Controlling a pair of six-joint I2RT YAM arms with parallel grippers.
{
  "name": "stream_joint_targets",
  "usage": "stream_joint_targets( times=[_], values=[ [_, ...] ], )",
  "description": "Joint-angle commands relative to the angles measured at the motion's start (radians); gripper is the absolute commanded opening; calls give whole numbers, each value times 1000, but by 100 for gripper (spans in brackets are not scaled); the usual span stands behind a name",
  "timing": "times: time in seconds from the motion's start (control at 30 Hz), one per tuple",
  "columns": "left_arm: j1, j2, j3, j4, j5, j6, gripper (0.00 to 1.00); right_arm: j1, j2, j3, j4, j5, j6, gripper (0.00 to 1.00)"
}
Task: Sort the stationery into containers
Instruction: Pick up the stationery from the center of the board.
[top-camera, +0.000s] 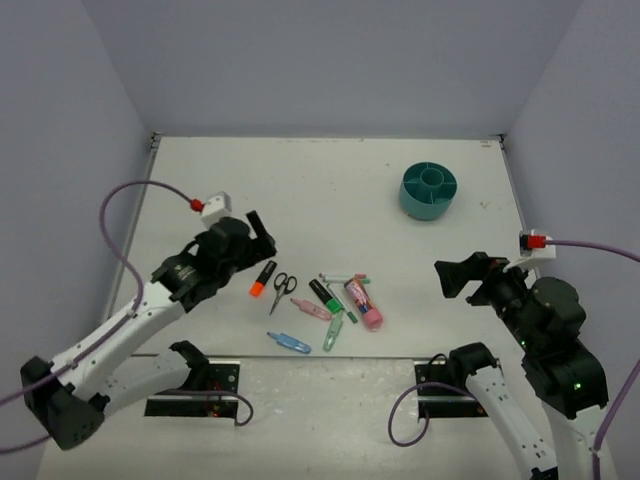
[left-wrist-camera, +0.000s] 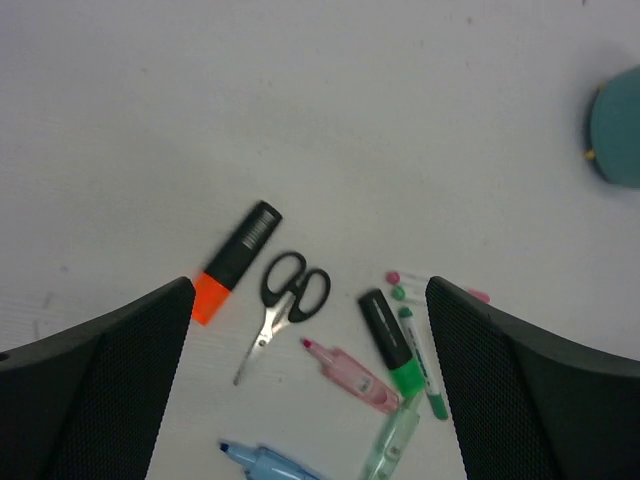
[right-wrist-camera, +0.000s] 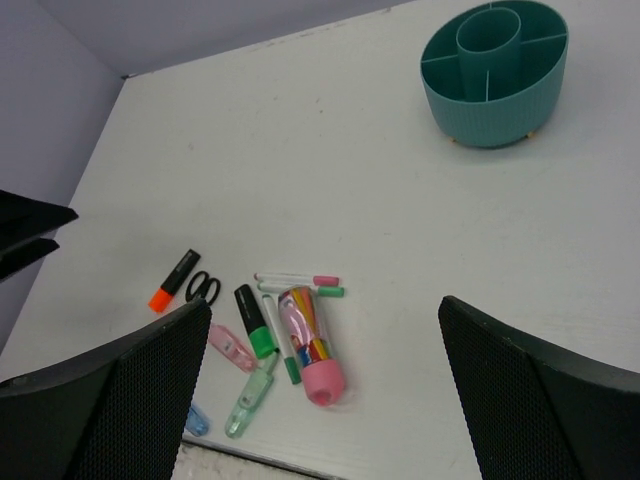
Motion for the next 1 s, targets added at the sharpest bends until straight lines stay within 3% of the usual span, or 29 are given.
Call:
stream_joint_targets(
  times=[0.0, 0.2, 0.33, 0.57, 0.77, 0.97],
  values=[
    [-353, 341, 233, -77, -282, -327, 100, -3, 15, -5, -30, -42, 2, 99],
    [-453, 810, 655, -325, -240, -505, 100, -3, -38, 29, -70, -14, 1, 99],
    [-459, 1000, 854, -444, -188, -555, 99, -3, -54, 52, -105, -1, -7, 99],
    [-474, 1128, 931, -432, -83, -553, 93, -3, -90, 27, -103, -33, -4, 99],
    [-481, 1170, 943, -511, -98, -608, 90, -3, -86, 14, -96, -44, -4, 99],
    [-488, 1198, 920, -482, -92, -596, 86, -2, -82, -16, -79, -51, -4, 99]
  ],
)
